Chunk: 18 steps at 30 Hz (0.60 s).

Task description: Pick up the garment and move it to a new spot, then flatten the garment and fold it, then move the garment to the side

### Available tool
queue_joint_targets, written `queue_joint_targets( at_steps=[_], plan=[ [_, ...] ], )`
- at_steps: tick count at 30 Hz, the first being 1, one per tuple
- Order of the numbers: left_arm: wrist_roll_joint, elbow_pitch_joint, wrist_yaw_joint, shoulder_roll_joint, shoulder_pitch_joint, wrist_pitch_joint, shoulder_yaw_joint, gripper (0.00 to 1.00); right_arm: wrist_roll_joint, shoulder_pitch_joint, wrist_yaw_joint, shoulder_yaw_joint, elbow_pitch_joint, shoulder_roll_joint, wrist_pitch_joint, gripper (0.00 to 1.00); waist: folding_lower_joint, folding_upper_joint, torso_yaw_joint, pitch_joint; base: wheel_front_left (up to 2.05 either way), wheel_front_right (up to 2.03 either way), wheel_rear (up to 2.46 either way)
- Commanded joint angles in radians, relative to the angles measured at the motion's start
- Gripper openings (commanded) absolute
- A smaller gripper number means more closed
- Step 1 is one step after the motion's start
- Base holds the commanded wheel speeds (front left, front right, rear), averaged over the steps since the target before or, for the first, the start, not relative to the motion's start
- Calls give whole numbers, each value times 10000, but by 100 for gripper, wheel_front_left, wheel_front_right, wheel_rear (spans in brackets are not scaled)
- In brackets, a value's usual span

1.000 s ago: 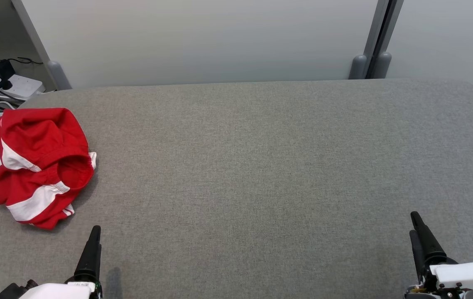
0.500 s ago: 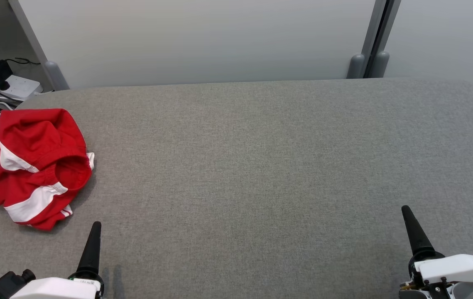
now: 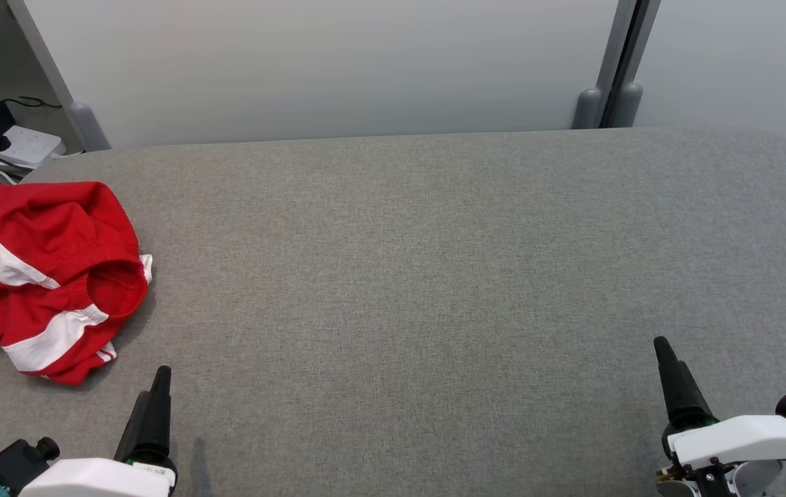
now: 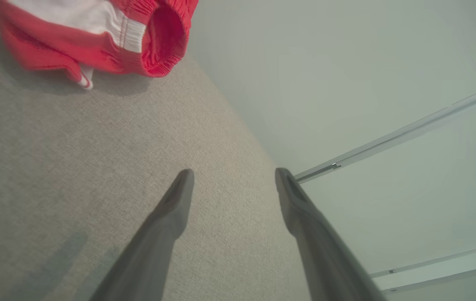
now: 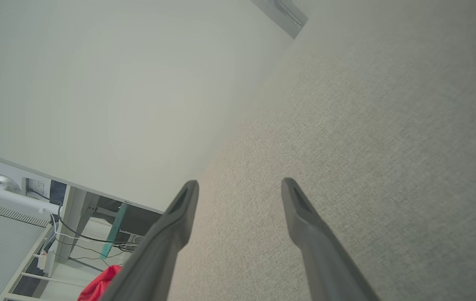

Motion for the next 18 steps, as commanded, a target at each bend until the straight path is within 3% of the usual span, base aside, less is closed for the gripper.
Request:
queue_joint_targets(
  at_steps=[1,18],
  plan=[
    [293,-302,-47,269,-572,-136,114,100,-354,-492,6,141,-196,-148,-155,100,-1,0,-4,2,0,0,0],
    [1928,-355,-58,540,-667,-613,216,100,-2348,-612,8,179,-65,-178,-625,100,-1,0,-67,34,0,0,0]
  ],
)
